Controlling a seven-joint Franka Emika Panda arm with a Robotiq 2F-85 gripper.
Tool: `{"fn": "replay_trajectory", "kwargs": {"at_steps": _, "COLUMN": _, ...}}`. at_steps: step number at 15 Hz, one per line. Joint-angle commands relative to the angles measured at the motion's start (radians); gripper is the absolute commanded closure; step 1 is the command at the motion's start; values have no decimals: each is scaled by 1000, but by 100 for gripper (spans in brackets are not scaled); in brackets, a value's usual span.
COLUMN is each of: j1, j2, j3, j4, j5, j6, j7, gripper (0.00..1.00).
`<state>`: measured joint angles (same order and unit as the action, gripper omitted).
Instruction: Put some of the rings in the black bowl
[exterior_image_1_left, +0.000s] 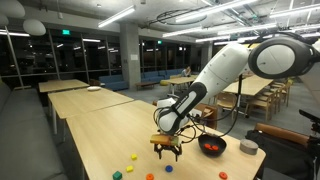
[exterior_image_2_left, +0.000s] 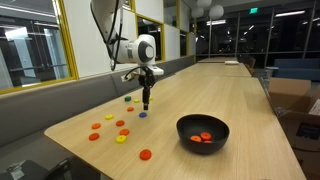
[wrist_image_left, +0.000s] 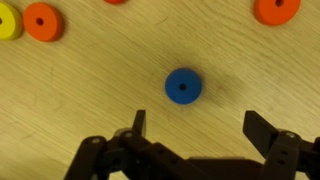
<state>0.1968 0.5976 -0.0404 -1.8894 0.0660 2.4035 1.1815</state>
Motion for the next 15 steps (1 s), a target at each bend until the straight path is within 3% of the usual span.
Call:
{"fn": "replay_trajectory", "kwargs": {"at_steps": 1, "j1": 39, "j2": 38, "j3": -23, "j4": 21, "j5": -34, "j6": 45, "j7": 45, "gripper": 0}}
{"fn": "replay_trajectory", "kwargs": {"at_steps": 15, "j1": 73, "j2": 34, "j3": -24, "j4": -48, "j5": -10, "j6": 175, "j7": 59, "gripper": 0}}
